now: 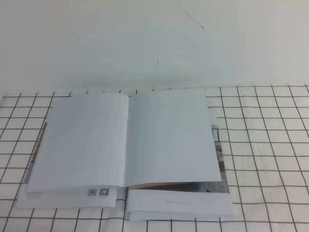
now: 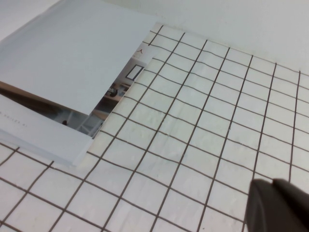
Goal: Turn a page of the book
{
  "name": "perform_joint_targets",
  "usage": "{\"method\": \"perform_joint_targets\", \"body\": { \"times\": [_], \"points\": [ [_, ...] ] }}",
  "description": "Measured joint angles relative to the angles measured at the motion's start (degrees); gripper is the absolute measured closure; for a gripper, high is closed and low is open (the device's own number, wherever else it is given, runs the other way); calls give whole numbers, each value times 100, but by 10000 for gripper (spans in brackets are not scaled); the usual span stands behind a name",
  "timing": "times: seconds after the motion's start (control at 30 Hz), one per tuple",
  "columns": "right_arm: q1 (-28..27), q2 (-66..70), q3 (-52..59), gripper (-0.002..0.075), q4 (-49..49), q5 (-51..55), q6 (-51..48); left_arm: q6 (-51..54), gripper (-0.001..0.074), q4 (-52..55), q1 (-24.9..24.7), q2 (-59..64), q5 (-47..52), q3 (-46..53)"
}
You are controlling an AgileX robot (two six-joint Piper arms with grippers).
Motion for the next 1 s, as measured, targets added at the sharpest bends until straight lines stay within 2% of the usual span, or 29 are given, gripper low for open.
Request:
{"method": "perform_joint_targets", "body": {
  "times": [0.63,1.0],
  "points": [
    [0,0,10,724,0,0,0,231,737,107,-268,-8,29,0],
    [0,0,10,724,0,0,0,-124,737,382,-305,-8,29,0]
  ]
}}
